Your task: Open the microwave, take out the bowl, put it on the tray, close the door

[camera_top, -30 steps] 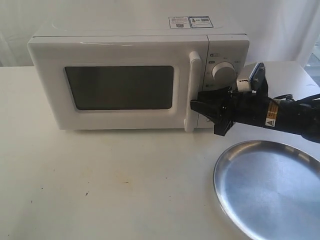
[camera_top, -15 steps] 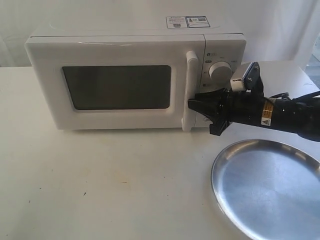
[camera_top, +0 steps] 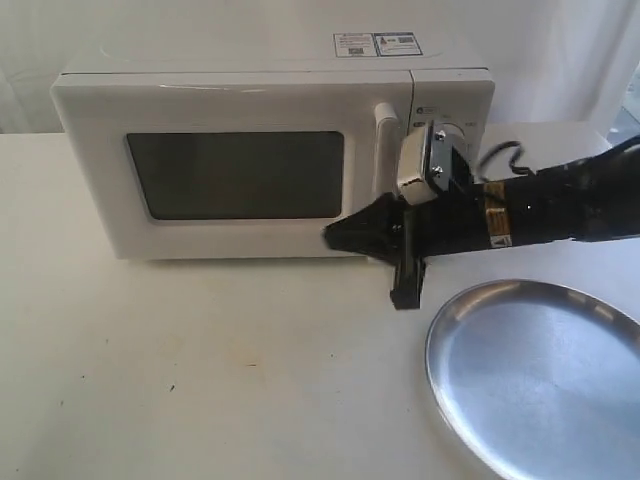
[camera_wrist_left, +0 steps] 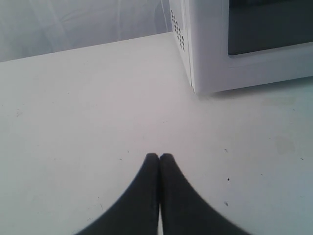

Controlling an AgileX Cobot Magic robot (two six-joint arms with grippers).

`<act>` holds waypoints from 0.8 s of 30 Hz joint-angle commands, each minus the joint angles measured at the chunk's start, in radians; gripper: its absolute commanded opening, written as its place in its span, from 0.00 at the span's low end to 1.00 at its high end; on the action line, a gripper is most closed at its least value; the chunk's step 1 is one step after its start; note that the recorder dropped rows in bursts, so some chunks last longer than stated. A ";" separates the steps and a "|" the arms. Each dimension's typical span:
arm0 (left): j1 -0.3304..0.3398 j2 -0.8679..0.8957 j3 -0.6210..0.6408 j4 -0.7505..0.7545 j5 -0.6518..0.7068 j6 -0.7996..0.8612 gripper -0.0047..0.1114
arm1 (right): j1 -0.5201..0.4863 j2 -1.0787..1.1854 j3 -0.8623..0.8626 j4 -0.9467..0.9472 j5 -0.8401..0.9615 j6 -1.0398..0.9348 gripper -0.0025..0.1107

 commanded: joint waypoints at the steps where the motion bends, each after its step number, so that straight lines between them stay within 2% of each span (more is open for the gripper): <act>1: -0.004 -0.002 -0.001 0.000 -0.003 0.000 0.04 | 0.020 -0.136 0.039 -0.074 -0.127 0.001 0.02; 8: -0.004 -0.002 -0.001 0.000 -0.003 0.000 0.04 | 0.003 -0.310 0.151 -0.079 -0.122 0.088 0.02; 11: -0.004 -0.002 -0.001 0.000 -0.003 0.000 0.04 | 0.003 -0.403 0.220 -0.056 0.081 0.140 0.02; 15: -0.004 -0.002 -0.001 0.000 -0.003 0.000 0.04 | 0.003 -0.541 0.354 0.079 0.294 0.150 0.02; 19: -0.004 -0.002 -0.001 0.000 -0.003 0.000 0.04 | 0.003 -0.663 0.494 0.185 0.289 0.066 0.02; 24: -0.004 -0.002 -0.001 0.000 -0.003 0.000 0.04 | 0.003 -0.775 0.674 0.425 0.346 -0.039 0.02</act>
